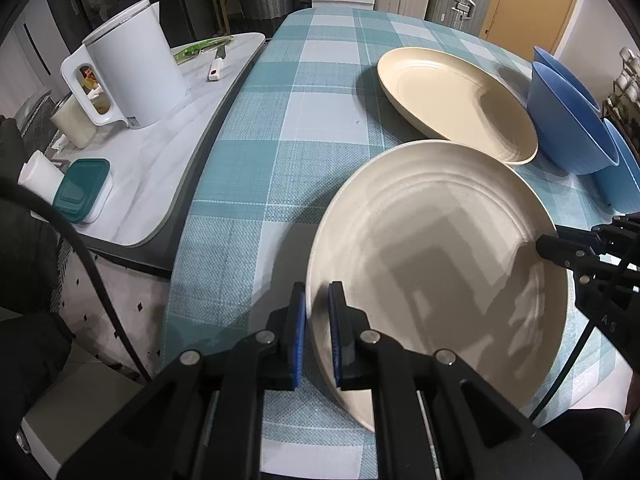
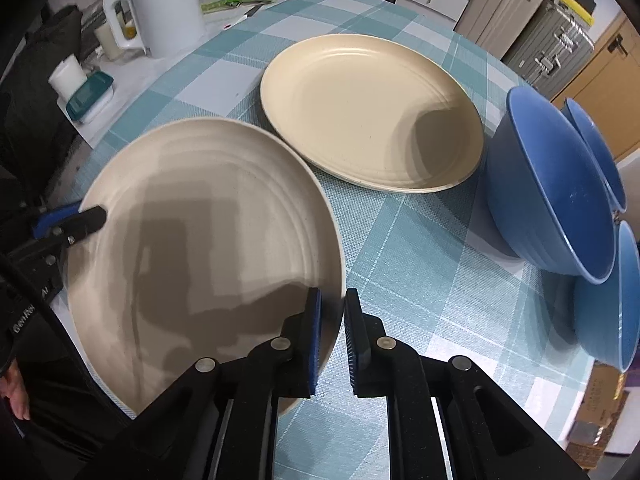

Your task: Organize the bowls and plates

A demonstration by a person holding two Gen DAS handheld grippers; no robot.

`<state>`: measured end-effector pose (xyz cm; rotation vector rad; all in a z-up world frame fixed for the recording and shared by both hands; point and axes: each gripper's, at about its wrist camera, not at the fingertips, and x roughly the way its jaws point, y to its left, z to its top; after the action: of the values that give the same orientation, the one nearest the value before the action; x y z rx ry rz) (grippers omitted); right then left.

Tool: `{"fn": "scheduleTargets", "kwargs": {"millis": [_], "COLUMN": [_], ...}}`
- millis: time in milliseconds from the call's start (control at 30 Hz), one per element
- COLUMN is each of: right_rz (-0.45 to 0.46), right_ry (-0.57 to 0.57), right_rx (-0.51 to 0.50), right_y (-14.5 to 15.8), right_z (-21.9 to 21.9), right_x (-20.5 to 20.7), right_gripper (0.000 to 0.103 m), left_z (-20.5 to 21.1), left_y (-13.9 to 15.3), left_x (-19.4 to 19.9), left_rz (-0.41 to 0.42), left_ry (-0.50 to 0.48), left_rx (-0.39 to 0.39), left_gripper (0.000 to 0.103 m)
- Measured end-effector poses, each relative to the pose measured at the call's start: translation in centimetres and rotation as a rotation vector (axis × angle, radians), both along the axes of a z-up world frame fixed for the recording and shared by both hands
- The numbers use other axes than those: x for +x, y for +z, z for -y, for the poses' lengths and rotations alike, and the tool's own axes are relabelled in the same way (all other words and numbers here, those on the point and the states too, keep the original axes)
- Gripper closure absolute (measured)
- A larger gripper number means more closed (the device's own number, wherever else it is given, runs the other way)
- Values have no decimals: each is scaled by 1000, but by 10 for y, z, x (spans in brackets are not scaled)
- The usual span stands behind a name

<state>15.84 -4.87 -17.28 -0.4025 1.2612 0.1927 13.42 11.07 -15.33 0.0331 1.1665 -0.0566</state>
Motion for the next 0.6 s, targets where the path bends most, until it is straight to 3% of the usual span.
{"fn": "scheduleTargets", "kwargs": {"millis": [100, 400, 600], "right_rz": [6, 28, 17], "right_ry": [14, 10, -28], "right_rx": [-37, 1, 69], "right_y": [-1, 8, 10], "right_z": [-5, -2, 5], "right_x": [-1, -1, 5], "right_gripper": [90, 90, 90], "left_z": [0, -5, -11], "left_y": [0, 9, 5], "left_x": [0, 1, 9], "left_rz": [1, 42, 22], "left_ry": [-4, 12, 31], "left_rx": [4, -3, -88], "left_gripper": [94, 94, 94]}}
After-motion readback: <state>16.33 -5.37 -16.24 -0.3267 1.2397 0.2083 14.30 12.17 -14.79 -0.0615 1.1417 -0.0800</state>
